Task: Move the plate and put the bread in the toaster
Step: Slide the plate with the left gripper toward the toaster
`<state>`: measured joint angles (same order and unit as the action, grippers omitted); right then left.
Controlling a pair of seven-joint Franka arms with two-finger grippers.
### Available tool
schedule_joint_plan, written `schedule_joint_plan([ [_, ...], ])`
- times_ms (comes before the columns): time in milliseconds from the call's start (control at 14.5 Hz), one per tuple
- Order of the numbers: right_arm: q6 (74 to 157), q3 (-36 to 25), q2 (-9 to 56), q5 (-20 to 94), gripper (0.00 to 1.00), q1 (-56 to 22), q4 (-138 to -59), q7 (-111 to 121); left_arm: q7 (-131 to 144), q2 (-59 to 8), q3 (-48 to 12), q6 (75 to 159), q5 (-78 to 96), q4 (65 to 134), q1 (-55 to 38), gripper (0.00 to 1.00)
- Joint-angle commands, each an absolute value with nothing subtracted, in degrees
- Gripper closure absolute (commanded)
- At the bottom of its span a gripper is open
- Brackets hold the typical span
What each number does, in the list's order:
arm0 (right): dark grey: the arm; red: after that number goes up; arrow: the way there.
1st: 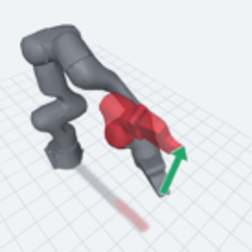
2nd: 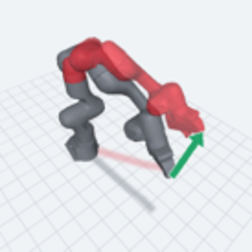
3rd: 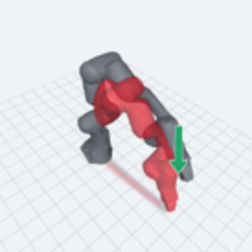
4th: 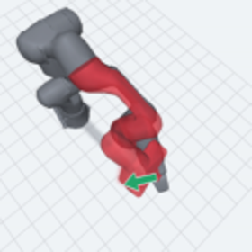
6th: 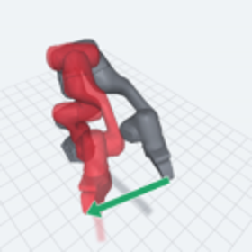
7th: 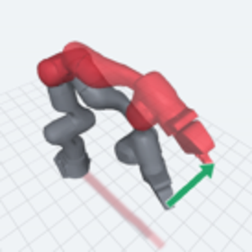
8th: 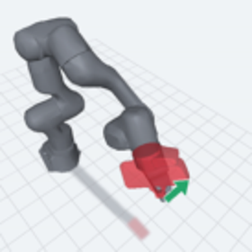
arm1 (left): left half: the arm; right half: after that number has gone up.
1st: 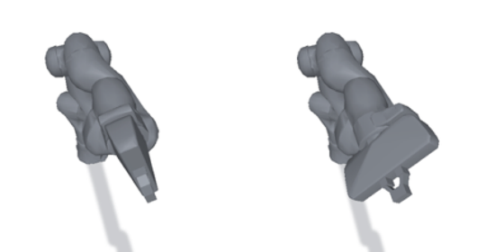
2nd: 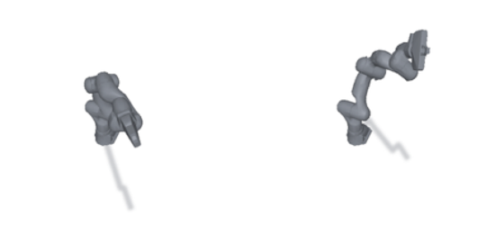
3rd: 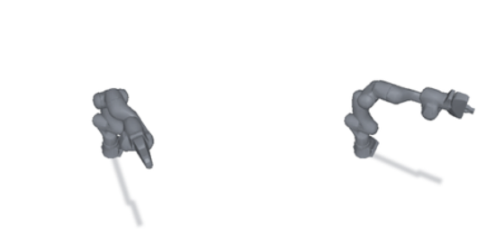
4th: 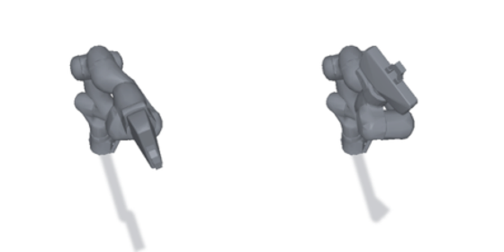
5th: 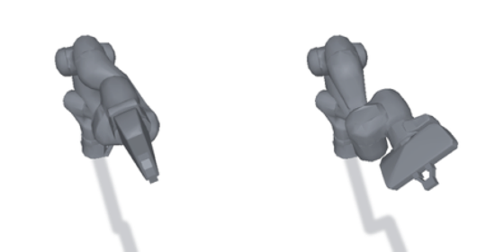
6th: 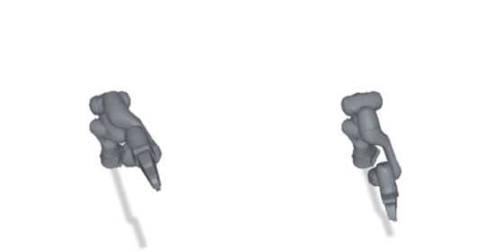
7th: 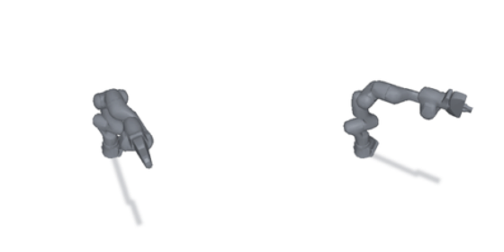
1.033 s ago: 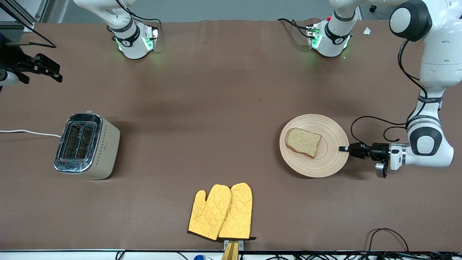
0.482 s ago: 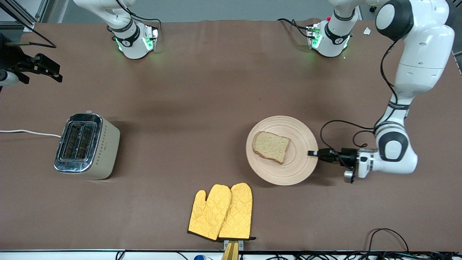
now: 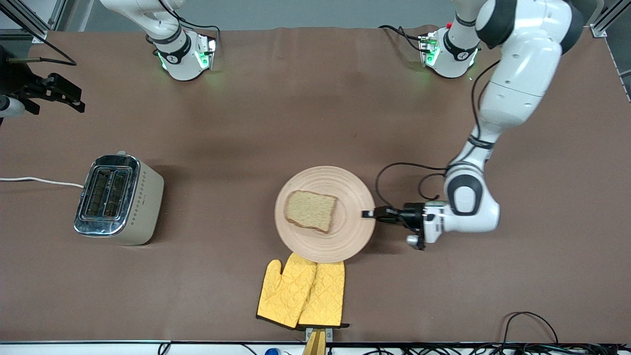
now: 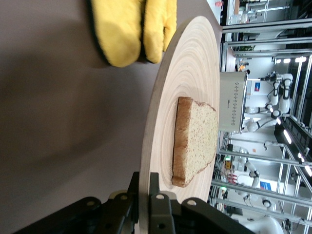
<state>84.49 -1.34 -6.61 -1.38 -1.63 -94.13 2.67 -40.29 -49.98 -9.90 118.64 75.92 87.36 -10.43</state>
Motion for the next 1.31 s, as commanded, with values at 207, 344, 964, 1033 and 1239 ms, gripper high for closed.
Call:
schedule_joint_plan([
  [207,84.9,-1.4,-7.8,-1.2,0.0,-1.1,-95.5,2.8,-39.9,-51.0,-9.8,130.1,88.7,86.6,-22.7,1.0],
  [344,84.9,-1.4,-7.8,-1.2,0.0,-1.1,-95.7,2.8,-40.3,-51.9,-9.8,133.4,90.7,85.9,-25.6,1.0],
  [964,84.5,-1.2,-8.0,-1.2,0.0,-1.7,-95.7,2.7,-42.4,-57.8,-9.8,141.6,98.9,79.5,-34.6,0.99],
  [1033,84.6,-1.1,-8.0,-1.2,0.0,-1.7,-95.7,2.6,-43.0,-58.2,-9.8,142.2,99.3,79.3,-35.0,0.99],
  [1239,85.1,-1.3,-7.8,-0.2,0.0,-1.5,-96.1,2.7,-42.6,-58.4,-9.8,142.2,99.8,79.3,-35.0,0.83],
])
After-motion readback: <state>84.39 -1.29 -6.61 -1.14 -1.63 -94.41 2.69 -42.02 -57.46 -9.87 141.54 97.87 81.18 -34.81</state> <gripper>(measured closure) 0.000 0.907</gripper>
